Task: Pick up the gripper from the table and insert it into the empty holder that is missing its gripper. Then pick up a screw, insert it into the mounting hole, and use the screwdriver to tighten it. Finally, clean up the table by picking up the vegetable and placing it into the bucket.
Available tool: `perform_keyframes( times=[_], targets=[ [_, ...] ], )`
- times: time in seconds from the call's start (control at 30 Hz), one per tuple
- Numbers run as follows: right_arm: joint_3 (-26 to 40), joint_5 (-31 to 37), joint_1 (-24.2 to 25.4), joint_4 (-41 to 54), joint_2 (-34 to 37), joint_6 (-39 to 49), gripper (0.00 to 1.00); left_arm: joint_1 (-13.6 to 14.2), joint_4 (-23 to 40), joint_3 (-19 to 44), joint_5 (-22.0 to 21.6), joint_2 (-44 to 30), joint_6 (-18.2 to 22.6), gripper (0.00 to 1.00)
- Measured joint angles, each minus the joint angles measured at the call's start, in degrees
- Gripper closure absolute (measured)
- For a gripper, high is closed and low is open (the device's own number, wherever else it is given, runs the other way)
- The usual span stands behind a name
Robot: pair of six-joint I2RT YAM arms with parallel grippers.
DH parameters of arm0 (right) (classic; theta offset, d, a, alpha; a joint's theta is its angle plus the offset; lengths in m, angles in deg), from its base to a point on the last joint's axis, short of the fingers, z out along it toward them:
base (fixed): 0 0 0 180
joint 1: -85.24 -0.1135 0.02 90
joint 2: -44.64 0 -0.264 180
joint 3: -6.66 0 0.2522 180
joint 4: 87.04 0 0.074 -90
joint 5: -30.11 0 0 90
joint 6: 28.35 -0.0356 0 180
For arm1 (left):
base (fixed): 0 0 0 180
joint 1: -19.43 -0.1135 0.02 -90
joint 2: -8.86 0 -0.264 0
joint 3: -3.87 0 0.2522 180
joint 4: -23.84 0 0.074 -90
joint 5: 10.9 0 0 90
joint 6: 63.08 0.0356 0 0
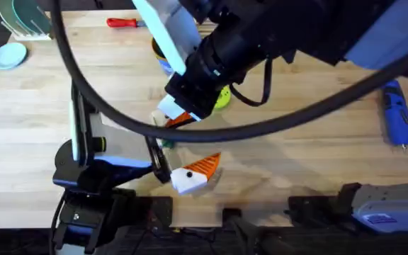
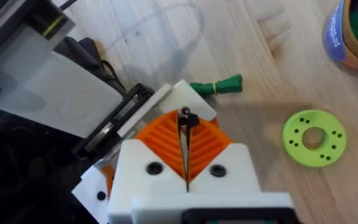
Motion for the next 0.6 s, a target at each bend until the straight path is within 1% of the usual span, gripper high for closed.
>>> perform_keyframes(
  times=[0.23, 0.33, 0.6],
  targets=[
    [0.0, 0.0, -0.4, -0.2, 1.9, 0.0, 0.997, 0.0, 0.1, 0.0, 0.0, 0.0, -0.1, 0.008],
    [0.0, 0.1, -0.3, -1.1, 2.7, 0.0, 0.997, 0.0, 0.2, 0.0, 0.7, 0.0, -0.3, 0.008],
    [0.0, 0.3, -0.3, -1.0, 2.9, 0.9, 0.997, 0.0, 0.2, 0.0, 1.3, 0.0, -0.2, 0.008]
  ],
)
